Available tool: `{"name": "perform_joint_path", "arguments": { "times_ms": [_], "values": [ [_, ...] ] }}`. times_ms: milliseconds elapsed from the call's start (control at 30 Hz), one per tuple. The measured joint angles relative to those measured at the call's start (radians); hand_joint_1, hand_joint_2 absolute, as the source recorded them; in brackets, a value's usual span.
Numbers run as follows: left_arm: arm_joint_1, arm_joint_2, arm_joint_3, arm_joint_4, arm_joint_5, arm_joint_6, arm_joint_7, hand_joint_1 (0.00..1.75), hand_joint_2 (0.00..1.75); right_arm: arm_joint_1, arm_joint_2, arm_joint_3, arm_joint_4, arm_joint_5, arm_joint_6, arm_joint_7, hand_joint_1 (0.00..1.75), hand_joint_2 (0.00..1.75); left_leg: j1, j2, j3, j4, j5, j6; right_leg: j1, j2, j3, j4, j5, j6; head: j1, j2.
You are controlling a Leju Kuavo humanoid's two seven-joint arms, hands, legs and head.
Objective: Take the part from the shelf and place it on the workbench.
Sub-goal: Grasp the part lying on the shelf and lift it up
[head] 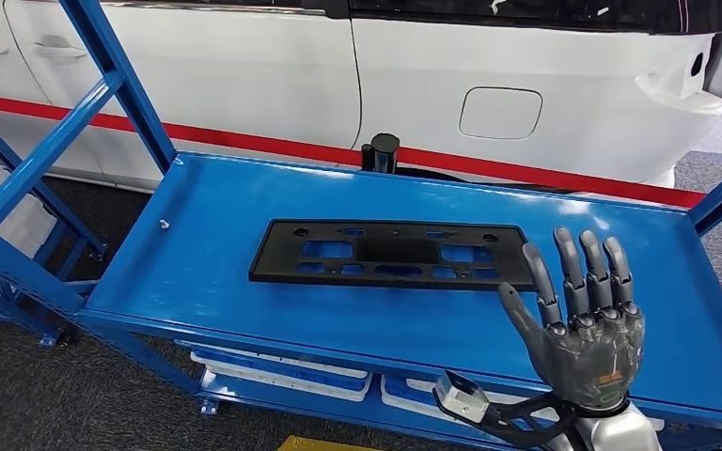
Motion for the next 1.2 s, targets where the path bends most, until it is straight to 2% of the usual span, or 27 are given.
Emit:
{"name": "perform_joint_path", "arguments": {
  "times_ms": [200, 400, 767, 1200],
  "values": [
    [0.000, 0.000, 0.000, 0.000, 0.004, 0.010, 0.002, 0.00, 0.00, -0.017, -0.087, 0.183, 0.028, -0.036, 0.120, 0.187, 0.00, 1.75, 0.000, 0.000, 0.000, 0.000, 0.000, 0.000, 0.000, 0.000, 0.000, 0.000, 0.000, 0.000, 0.000, 0.000],
    [0.000, 0.000, -0.001, 0.000, 0.007, 0.000, -0.005, 0.00, 0.00, -0.017, -0.161, 0.288, 0.041, -0.083, 0.193, 0.230, 0.00, 1.75, 0.000, 0.000, 0.000, 0.000, 0.000, 0.000, 0.000, 0.000, 0.000, 0.000, 0.000, 0.000, 0.000, 0.000],
    [0.000, 0.000, -0.007, 0.000, 0.007, -0.030, -0.016, 0.00, 0.00, 0.026, -0.218, 0.316, 0.052, -0.092, 0.243, 0.268, 0.00, 1.75, 0.000, 0.000, 0.000, 0.000, 0.000, 0.000, 0.000, 0.000, 0.000, 0.000, 0.000, 0.000, 0.000, 0.000],
    [0.000, 0.001, -0.010, 0.000, 0.004, -0.036, -0.023, 0.00, 0.00, 0.011, -0.217, 0.272, 0.146, -0.085, 0.272, 0.303, 0.00, 1.75, 0.000, 0.000, -0.001, 0.000, 0.000, 0.000, 0.000, 0.000, 0.000, 0.000, 0.000, 0.000, 0.000, 0.000]
  ]
}}
